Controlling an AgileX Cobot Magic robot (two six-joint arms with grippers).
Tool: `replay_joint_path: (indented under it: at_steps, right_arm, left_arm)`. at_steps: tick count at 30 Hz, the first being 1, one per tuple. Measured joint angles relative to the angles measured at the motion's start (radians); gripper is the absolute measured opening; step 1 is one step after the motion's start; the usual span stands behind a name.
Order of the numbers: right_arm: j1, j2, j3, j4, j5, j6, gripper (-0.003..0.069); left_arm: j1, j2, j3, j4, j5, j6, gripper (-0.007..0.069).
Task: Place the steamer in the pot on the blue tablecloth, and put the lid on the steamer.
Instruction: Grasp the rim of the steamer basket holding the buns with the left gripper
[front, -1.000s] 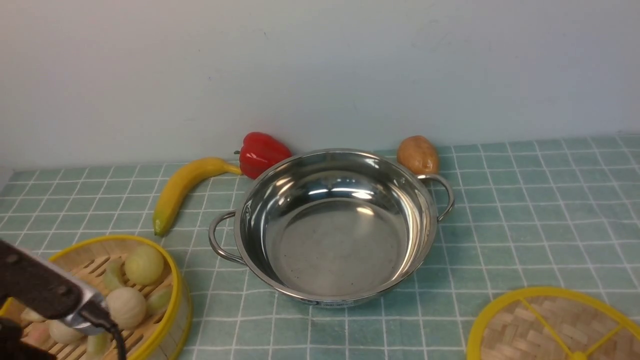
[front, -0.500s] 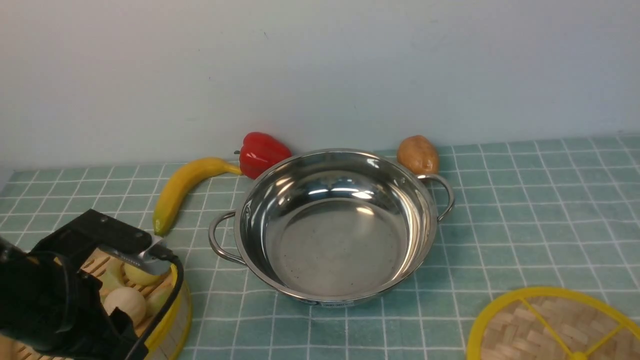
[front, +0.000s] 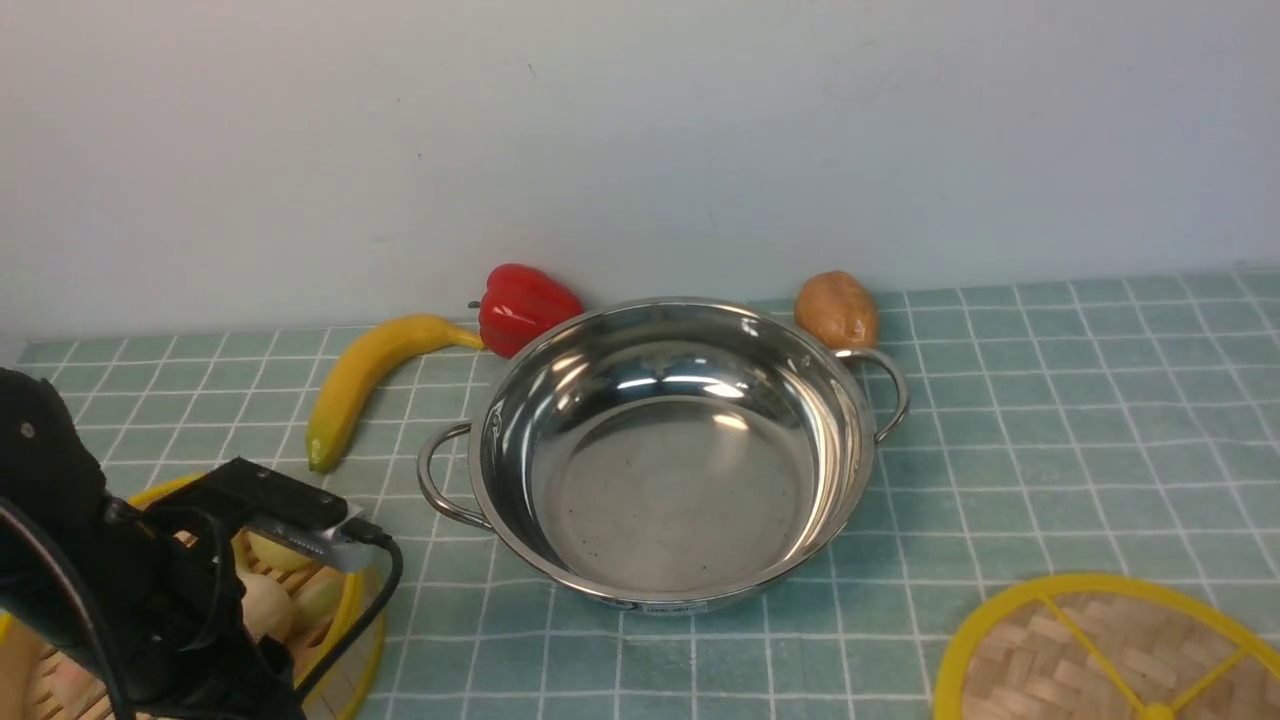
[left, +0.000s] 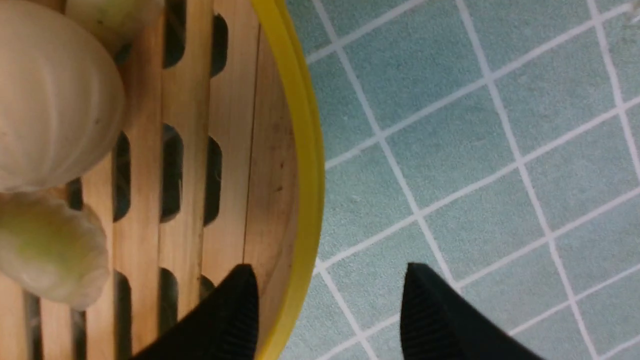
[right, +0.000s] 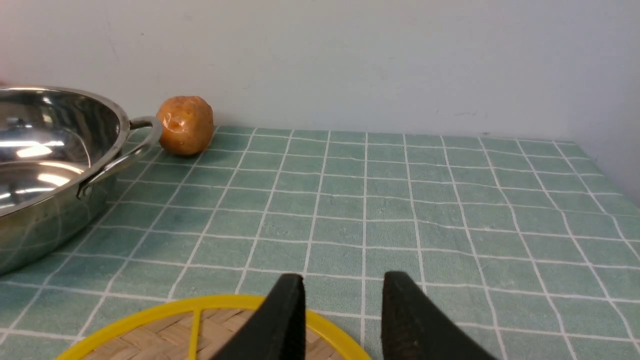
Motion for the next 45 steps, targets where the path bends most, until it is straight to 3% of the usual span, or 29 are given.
replay_joint_path:
  at_steps: [10,34,45]
  right_arm:
    - [0.000,0.000,0.000,-0.001,0.000,0.000,0.0243]
    - [0.000,0.000,0.000,-0.001,0.000,0.000,0.0243]
    - [0.000,0.000,0.000,-0.001,0.000,0.000,0.0243]
  left_arm:
    - [0.000,0.039,0.000,0.028,-0.069,-0.008,0.0365]
    - [0.000,0.088,0.000,0.043,-0.070,-0.034,0.0351]
    - [-0.001,0.088,0.000,0.032,-0.075,-0.031,0.0039]
